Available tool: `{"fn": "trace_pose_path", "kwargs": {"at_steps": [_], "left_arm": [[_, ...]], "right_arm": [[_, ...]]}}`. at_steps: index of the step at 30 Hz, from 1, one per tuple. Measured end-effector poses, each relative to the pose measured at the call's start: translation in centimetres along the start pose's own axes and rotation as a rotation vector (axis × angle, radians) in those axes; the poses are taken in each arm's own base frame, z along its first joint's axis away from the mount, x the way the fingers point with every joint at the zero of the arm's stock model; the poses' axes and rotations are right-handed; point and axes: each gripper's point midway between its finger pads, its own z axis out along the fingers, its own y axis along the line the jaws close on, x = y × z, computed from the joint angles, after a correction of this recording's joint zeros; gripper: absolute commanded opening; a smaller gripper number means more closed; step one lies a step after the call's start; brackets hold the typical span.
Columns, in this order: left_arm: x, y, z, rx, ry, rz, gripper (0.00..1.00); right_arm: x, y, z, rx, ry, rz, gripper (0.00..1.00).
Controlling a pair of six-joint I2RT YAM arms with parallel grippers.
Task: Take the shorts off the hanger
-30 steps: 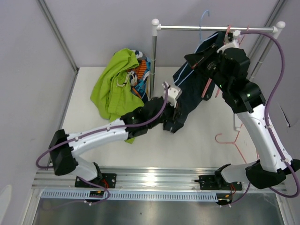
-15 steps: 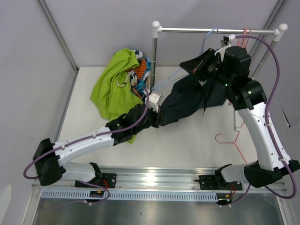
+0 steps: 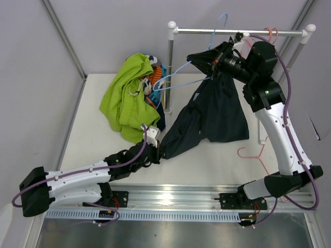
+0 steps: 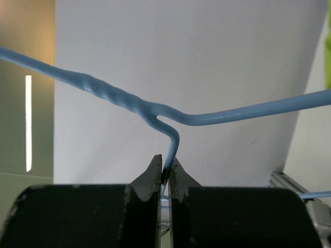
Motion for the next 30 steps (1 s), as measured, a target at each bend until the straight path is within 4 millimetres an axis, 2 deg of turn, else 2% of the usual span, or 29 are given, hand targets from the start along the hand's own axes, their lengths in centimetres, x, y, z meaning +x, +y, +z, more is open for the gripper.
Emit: {"fn": "trace_pose_path", "kwargs": {"at_steps": [5,7,13,16,19,21,25,27,28,30], "left_arm": [[0.5,-0.1,2.1,-0.057,0.051,0.023,0.0],[0.4,-0.7,3.9,-0.084,0.09,0.047,0.0],[-1.2,-3.0,11.4,-0.124,0.165,0.095,0.0],[-1.6,-2.6,14.0,-0.145,0.191,0.101,0.0],[-2.7,-1.0,16.2,-0.183,0.205,0.085,0.0],[-4.1,0.3,17.0,-0.21,0.195,0.065,0.0],[-8.8,1.5,17.5,-0.239,0.131,0.023,0.0],[-11.2,0.9,17.5,-0.226,0.083,0.009,0.0],[-11.6,0.5,17.2,-0.214,0.064,0.006,0.0],[-10.7,0.2,15.7,-0.202,0.072,0.01,0.0]], "right_arm": [[1.9,2.5,0.8,-0.108,0.075,0.046,0.0],[2.6,3.5,0.8,-0.144,0.094,0.052,0.0],[3.9,4.9,0.8,-0.184,0.126,0.057,0.0],[4.6,5.9,0.5,-0.2,0.14,0.07,0.0],[5.7,7.1,-0.3,-0.231,0.154,0.093,0.0],[7.1,7.3,-1.3,-0.252,0.164,0.116,0.0],[9.1,6.5,-3.2,-0.26,0.182,0.155,0.0],[8.5,6.4,-3.4,-0.268,0.172,0.157,0.0],[8.1,6.4,-3.2,-0.278,0.169,0.151,0.0],[6.9,5.5,-2.1,-0.277,0.167,0.141,0.0]]}}
